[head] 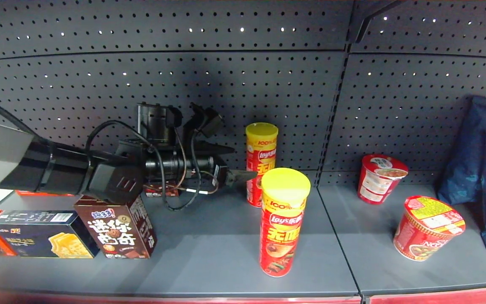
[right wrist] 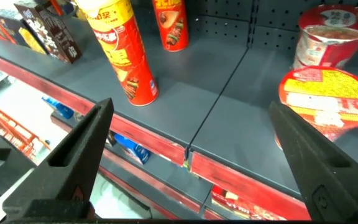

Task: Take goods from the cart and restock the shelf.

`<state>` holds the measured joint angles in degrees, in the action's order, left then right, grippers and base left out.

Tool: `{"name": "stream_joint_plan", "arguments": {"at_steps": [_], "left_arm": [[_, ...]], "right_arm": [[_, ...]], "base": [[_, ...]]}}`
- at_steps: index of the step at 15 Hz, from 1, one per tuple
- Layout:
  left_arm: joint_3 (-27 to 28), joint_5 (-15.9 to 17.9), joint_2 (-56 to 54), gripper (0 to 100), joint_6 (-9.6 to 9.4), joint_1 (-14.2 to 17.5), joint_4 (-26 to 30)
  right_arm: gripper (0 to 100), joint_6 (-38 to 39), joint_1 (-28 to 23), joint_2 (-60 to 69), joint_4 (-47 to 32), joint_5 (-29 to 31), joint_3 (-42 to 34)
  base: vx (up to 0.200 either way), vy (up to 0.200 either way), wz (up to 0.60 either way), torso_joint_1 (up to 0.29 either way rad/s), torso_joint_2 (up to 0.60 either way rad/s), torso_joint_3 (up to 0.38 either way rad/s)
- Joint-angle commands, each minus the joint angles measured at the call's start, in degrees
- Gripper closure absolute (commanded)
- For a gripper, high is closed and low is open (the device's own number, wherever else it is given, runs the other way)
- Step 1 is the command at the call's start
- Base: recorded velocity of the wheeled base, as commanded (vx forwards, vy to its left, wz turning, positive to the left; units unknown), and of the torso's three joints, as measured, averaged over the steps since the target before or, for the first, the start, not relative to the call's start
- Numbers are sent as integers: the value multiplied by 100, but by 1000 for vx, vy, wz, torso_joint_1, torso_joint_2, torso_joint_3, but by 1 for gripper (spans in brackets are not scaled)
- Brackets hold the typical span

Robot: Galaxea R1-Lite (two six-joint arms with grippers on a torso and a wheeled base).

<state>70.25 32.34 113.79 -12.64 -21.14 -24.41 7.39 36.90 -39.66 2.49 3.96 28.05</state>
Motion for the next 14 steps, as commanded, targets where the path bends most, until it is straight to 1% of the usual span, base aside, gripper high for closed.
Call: {"name": "stream_joint_plan", "arguments": {"at_steps": [1, 3, 5, 6, 8, 10, 11, 12, 14], "left_arm": [[-346, 0, -436, 0, -10, 66, -38], [-565, 9, -647, 0, -10, 92, -117], [-829, 18, -876, 0, -10, 207, -126], [-899, 18, -955, 0, -10, 215, -126], [-1058, 18, -1236, 0, -37, 286, -117], [-1093, 9, -1517, 0, -37, 295, -99], [-1102, 0, -1658, 0, -37, 303, -73], [-1207, -9, -1869, 0, -37, 426, -56], [-1523, -35, -2212, 0, -28, 470, -64]], "right_arm": [[0, 0, 10, -447, 6, -36, 122], [0, -18, 19, -693, 15, -53, 174], [0, -36, 28, -974, 15, -36, 166], [0, -44, 54, -1044, 15, -36, 157], [0, -44, 256, -1317, 6, 184, 87], [0, -27, 283, -1624, 15, 421, 16], [0, -18, 283, -1730, 15, 430, 7], [0, -9, 274, -1879, 85, 430, 16], [0, 17, 274, -2125, 323, 404, -10]], "base": [[0, 0, 0, 0, 0, 0], [0, 0, 0, 0, 0, 0], [0, 0, 0, 0, 0, 0], [0, 0, 0, 0, 0, 0], [0, 0, 0, 0, 0, 0], [0, 0, 0, 0, 0, 0], [0, 0, 0, 0, 0, 0], [0, 0, 0, 0, 0, 0], [0, 0, 0, 0, 0, 0]]}}
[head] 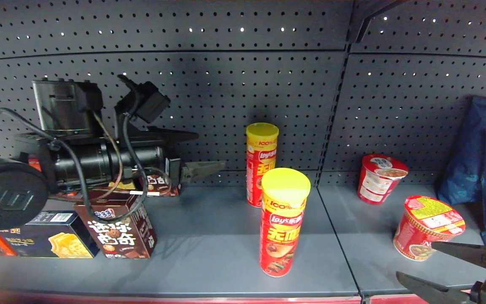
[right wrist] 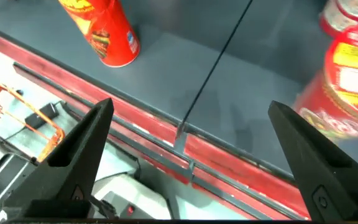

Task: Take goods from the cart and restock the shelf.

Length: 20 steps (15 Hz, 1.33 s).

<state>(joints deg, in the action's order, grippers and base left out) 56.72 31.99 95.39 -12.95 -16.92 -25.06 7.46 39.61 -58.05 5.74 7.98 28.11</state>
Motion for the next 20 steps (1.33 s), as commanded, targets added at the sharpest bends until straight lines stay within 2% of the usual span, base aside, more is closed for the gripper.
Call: {"name": "stream_joint_plan", "arguments": {"at_steps": [1, 3, 5, 6, 7, 9, 11, 12, 13, 20], "left_arm": [[-434, -123, -636, 0, 11, 101, 2], [-1005, -228, -1251, 0, 3, 303, 28], [-1225, -263, -1576, 0, 11, 497, 45], [-1251, -342, -1647, 0, 20, 514, 89], [-1269, -580, -1752, 0, 47, 497, 274], [-1260, -931, -1796, 0, 47, 497, 292], [-1190, -1160, -1822, 0, 38, 506, 292], [-1190, -1160, -1822, 0, 38, 506, 292], [-1225, -1318, -1981, 0, 38, 497, 344], [-1374, -1406, -1945, 0, 11, 514, 283]], "right_arm": [[0, -25, 12, -382, 278, -95, -43], [0, -52, 12, -637, 419, -192, 98], [0, -34, -6, -927, 463, -69, 98], [0, -17, -6, -1042, 472, 1, 124], [0, -8, -23, -1270, 568, 19, 186], [0, -8, -32, -1701, 788, 28, 318], [0, -17, -67, -2070, 894, 28, 450], [0, -17, -67, -2070, 894, 28, 450], [0, -17, -111, -2325, 885, 28, 748], [0, -34, 3, -3010, 902, 19, 1214]], "base": [[0, 0, 0, 0, 0, 0], [0, 0, 0, 0, 0, 0], [0, 0, 0, 0, 0, 0], [0, 0, 0, 0, 0, 0], [0, 0, 0, 0, 0, 0], [0, 0, 0, 0, 0, 0], [0, 0, 0, 0, 0, 0], [0, 0, 0, 0, 0, 0], [0, 0, 0, 0, 0, 0], [0, 0, 0, 0, 0, 0]]}}
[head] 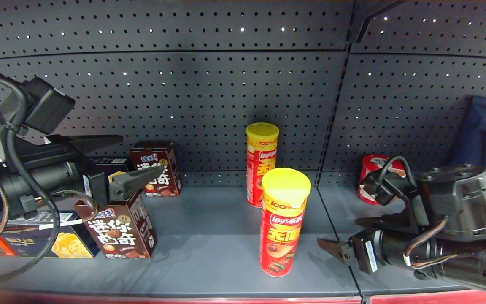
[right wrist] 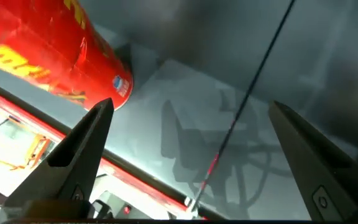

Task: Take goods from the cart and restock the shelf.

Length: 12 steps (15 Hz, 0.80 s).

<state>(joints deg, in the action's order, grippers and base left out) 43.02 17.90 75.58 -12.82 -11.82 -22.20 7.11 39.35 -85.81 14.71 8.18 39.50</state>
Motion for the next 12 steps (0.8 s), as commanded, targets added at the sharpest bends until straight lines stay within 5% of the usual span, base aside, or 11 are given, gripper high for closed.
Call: {"name": "stream_joint_plan", "arguments": {"at_steps": [1, 12], "left_arm": [[-4, 3, 36, 0, -1, 5, -4], [-13, 3, 150, 0, -18, 14, -4]], "right_arm": [[0, -8, 38, -314, 5, -1, 128], [0, -16, 187, -1017, 181, -1, 638]], "base": [[0, 0, 0, 0, 0, 0], [0, 0, 0, 0, 0, 0]]}}
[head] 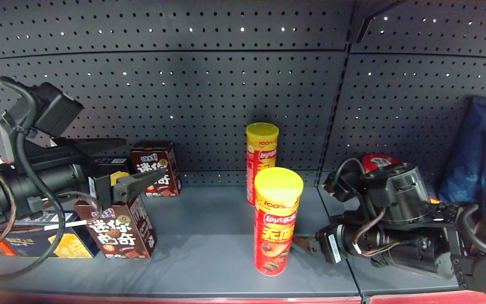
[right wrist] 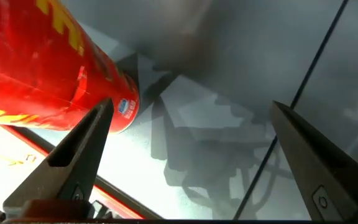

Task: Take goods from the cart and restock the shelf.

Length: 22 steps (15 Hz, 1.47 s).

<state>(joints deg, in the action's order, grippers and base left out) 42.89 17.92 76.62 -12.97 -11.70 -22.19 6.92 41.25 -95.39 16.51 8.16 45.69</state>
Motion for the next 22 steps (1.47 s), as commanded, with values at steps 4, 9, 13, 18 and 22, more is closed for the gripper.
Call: {"name": "stream_joint_plan", "arguments": {"at_steps": [4, 9, 13, 18, 22], "left_arm": [[-8, 1, 55, 0, -4, 10, -5], [-8, 1, 64, 0, -4, 10, -5], [-17, 1, 64, 0, -4, 28, -5], [-87, 1, 64, 0, -4, 28, -5], [-105, 1, 64, 0, -4, 28, -5]], "right_arm": [[0, 2, -126, -23, 2, 2, -8], [0, 2, -135, -59, 2, 2, 72], [0, 2, -65, -129, 2, 2, 159], [0, 2, -30, -164, 2, -7, 159], [0, 2, 50, -287, 151, -16, 168]], "base": [[0, 0, 0, 0, 0, 0], [0, 0, 0, 0, 0, 0], [0, 0, 0, 0, 0, 0], [0, 0, 0, 0, 0, 0], [0, 0, 0, 0, 0, 0]]}}
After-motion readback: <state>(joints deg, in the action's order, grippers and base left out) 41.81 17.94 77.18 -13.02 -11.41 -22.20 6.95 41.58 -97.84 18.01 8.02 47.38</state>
